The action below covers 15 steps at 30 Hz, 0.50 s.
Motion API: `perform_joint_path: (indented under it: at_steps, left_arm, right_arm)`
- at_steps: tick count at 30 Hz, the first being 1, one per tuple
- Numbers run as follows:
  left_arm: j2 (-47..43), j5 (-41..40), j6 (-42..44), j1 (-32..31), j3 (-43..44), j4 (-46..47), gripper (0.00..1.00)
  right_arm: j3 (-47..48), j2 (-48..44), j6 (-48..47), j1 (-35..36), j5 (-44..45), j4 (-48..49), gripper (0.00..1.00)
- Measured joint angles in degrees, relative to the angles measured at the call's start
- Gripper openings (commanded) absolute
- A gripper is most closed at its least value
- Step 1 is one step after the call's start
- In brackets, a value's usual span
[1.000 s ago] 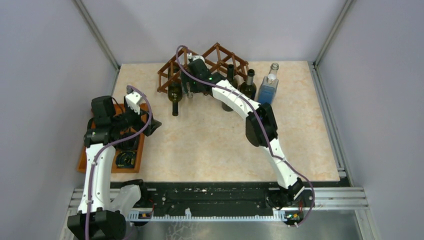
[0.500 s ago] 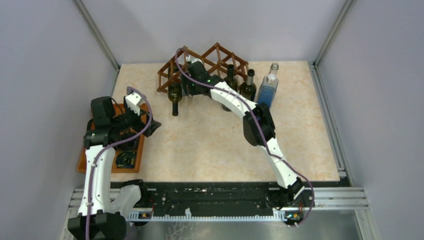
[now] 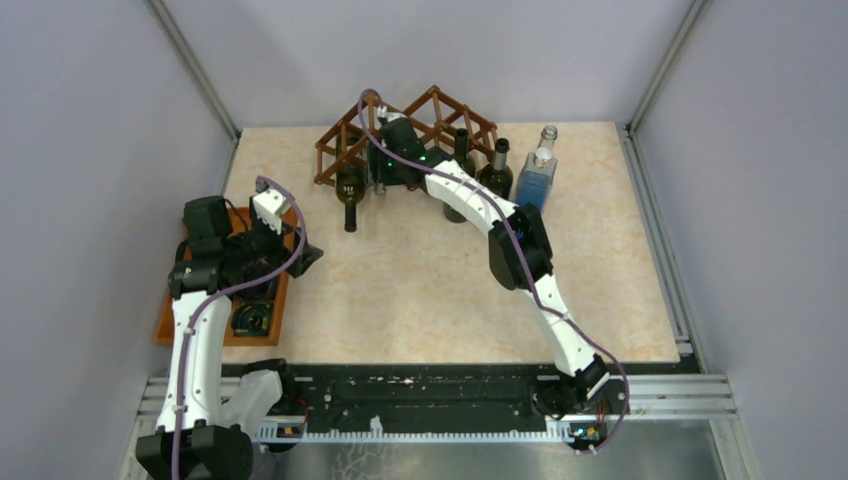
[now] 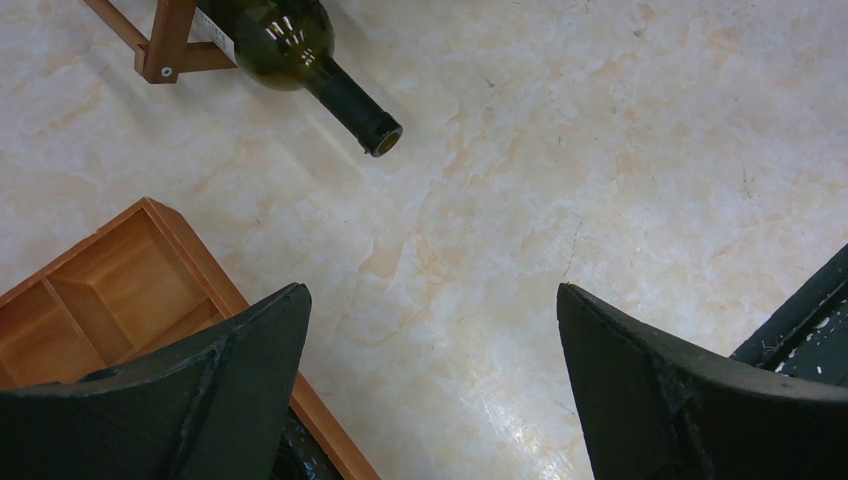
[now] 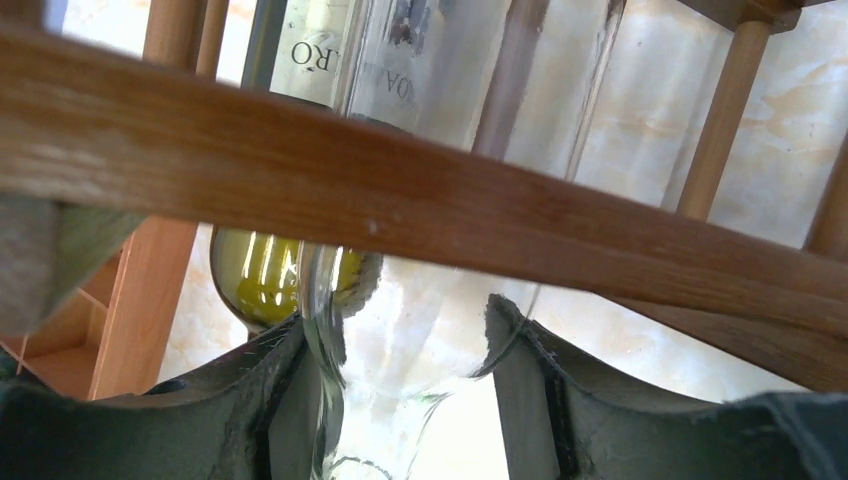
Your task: Take the wine bottle off the wine rack
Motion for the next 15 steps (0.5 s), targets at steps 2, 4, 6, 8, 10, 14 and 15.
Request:
perform_joint_path:
  at_steps: [2,4,6,8,10,14,15]
  left_arm:
    - [-0.02,0.0,0.02,0.0,-0.04,0.02,0.99]
    - [-0.07,0.0,0.07,0.0,-0.11,-0.02,0.99]
    - [-0.09,0.0,0.2,0.0,-0.2,-0.13,0.99]
    - [-0.09,0.0,0.28,0.0,-0.26,-0.2,0.99]
    - [-0.11,0.02,0.55,0.0,-0.26,-0.2,0.99]
    - [-0.11,0.17,1.27,0.0,-0.26,-0.17,0.99]
    - [-0.11,0.26,1.38,0.0,-0.26,-0.2,0.99]
  right_arm:
    - [0.2,0.09,0.72,-0.02,-0.17,0.0,0.41]
    - [0.24,0.11,1.25,-0.17,-0.48,0.09,0.33]
    - [0.5,0.11,1.46,-0.28,-0.61,0.02,0.24]
    - [0.44,0.11,2.4,-0.37,-0.81,0.04,0.15]
    - [-0.96,-0.15,2.82,-0.39,-0.98,1.73,0.08]
    - [-8.02,-3.23,3.34,-0.37,-1.27,7.43,0.0]
    - [-10.47,-4.5,3.67,-0.31,-1.33,8.83,0.0]
